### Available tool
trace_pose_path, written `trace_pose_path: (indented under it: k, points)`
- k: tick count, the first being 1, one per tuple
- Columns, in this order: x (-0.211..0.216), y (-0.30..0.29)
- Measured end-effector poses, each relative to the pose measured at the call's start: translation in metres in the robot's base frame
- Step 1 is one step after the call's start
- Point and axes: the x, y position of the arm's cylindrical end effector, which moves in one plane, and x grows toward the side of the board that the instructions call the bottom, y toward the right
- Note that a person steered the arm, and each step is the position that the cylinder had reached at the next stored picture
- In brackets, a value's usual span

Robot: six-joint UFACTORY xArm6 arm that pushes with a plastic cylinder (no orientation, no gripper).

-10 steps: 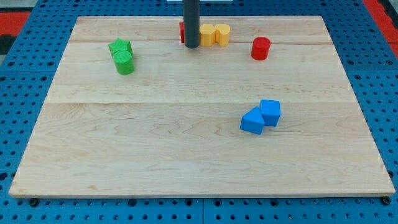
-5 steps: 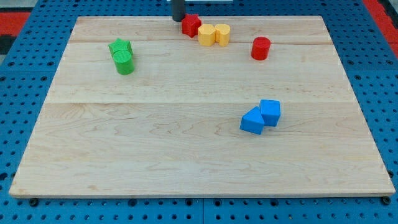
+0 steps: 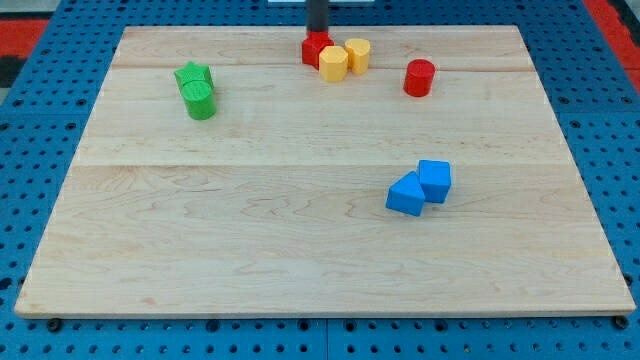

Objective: Move red star along with yellow hexagon down

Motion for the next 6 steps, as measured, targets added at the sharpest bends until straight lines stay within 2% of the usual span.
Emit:
trace_pose_path:
  k: [1,5,6]
  points:
    - [0.014,-0.007]
    - [0.145,0.012]
    - [0.167,0.025]
